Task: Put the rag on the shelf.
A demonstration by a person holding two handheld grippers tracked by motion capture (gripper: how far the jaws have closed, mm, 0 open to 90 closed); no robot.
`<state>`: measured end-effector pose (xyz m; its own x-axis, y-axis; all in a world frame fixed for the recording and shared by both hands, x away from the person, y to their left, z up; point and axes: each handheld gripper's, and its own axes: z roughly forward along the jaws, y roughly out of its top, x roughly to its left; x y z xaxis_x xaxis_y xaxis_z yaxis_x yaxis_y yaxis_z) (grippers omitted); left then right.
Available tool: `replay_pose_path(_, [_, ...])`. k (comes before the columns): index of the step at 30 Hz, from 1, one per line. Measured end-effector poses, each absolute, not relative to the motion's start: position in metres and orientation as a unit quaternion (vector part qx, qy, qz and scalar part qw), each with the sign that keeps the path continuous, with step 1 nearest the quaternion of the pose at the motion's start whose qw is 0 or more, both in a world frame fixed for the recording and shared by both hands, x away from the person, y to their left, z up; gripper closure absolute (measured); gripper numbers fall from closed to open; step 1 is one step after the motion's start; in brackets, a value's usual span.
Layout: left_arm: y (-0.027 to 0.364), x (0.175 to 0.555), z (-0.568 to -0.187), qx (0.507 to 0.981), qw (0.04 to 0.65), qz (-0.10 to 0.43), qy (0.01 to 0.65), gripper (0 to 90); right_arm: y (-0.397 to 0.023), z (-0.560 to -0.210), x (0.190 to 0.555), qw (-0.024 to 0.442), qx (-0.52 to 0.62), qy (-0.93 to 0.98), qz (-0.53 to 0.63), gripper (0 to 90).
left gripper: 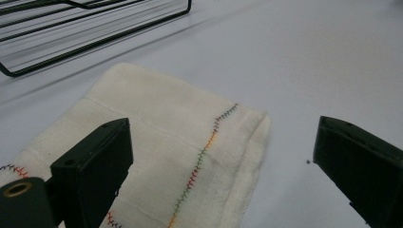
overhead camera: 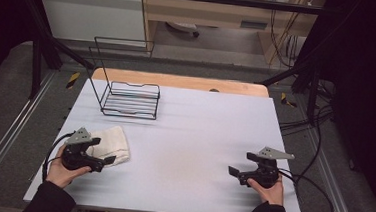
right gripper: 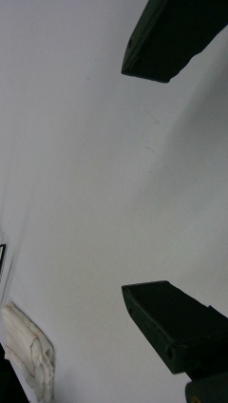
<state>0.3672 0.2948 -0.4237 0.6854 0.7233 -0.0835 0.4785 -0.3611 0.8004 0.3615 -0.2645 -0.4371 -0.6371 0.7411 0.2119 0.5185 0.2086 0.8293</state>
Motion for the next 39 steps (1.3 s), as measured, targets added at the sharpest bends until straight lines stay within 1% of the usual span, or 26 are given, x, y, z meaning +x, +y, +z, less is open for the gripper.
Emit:
replay_pose_path(16, [0.286,0.367,-0.425,0.818,0.420,0.145,0.366,6.6,-0.263,-0.438,0.362,0.117,0.409,0.772,0.471,0.5])
replay_pose_path(29, [0.262,0.370,-0.427,0.828,0.400,0.144,0.367,10.9,-0.262,-0.439,0.361,0.118,0.409,0.774,0.468,0.5])
replay_pose_path(35, [0.252,0.370,-0.427,0.832,0.393,0.141,0.364,18.4,-0.262,-0.440,0.362,0.119,0.410,0.775,0.465,0.5])
replay_pose_path(36, [0.251,0.371,-0.427,0.833,0.390,0.143,0.365,18.4,-0.262,-0.440,0.362,0.119,0.410,0.775,0.465,0.5])
replay_pose_path(39, [0.247,0.372,-0.427,0.835,0.381,0.149,0.368,24.3,-0.262,-0.440,0.362,0.119,0.409,0.777,0.464,0.5])
